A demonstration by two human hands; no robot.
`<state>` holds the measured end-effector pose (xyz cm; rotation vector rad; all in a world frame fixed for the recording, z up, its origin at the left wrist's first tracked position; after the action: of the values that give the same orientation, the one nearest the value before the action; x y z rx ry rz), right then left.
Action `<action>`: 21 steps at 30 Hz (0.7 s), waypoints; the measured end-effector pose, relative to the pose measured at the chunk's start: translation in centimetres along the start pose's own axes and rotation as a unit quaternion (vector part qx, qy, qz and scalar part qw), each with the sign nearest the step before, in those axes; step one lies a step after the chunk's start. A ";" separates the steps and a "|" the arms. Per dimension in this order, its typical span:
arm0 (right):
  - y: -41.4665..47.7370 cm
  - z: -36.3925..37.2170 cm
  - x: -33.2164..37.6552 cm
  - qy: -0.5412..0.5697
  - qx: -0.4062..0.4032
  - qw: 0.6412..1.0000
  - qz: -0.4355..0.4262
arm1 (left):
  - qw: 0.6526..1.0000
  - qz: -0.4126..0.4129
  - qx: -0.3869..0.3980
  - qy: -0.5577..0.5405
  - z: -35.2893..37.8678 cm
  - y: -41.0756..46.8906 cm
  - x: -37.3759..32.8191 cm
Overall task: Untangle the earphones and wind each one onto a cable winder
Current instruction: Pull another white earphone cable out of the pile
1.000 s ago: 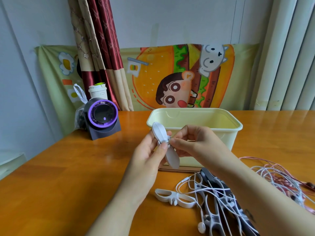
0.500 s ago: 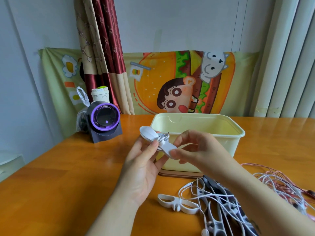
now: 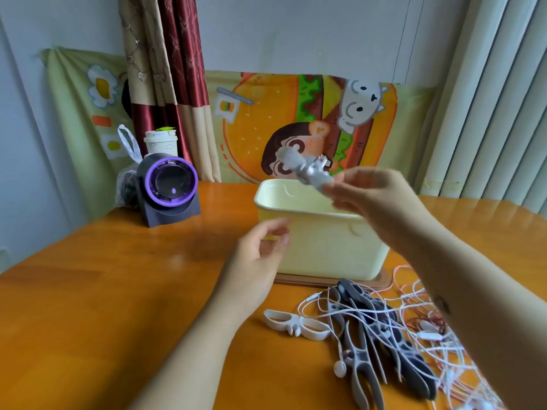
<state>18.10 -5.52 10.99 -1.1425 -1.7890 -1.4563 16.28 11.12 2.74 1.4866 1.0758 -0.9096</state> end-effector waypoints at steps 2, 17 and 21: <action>1.1 -1.8 1.5 -0.207 -0.056 0.974 -0.072 | 0.995 -0.024 0.048 0.088 1.5 -0.2 1.0; -8.7 -3.5 -4.7 -0.391 0.266 0.881 -0.007 | 0.957 0.002 0.138 0.254 5.4 -2.0 2.2; -11.5 -5.6 -6.7 -0.413 0.319 0.853 0.032 | 0.950 0.013 0.165 0.264 7.5 -2.9 1.3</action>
<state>10.78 -13.26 1.25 -1.5195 -2.4719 -0.1913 13.92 4.05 -0.63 2.0955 1.3224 -0.7090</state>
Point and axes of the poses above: each hand's wrist, its own y-axis towards the middle knuckle, its own z-axis out of the palm, x = y × z, the point moved 10 cm from there along y, towards the middle knuckle, and after that the axes turned 7 degrees about -z, right-handed, at the moved point
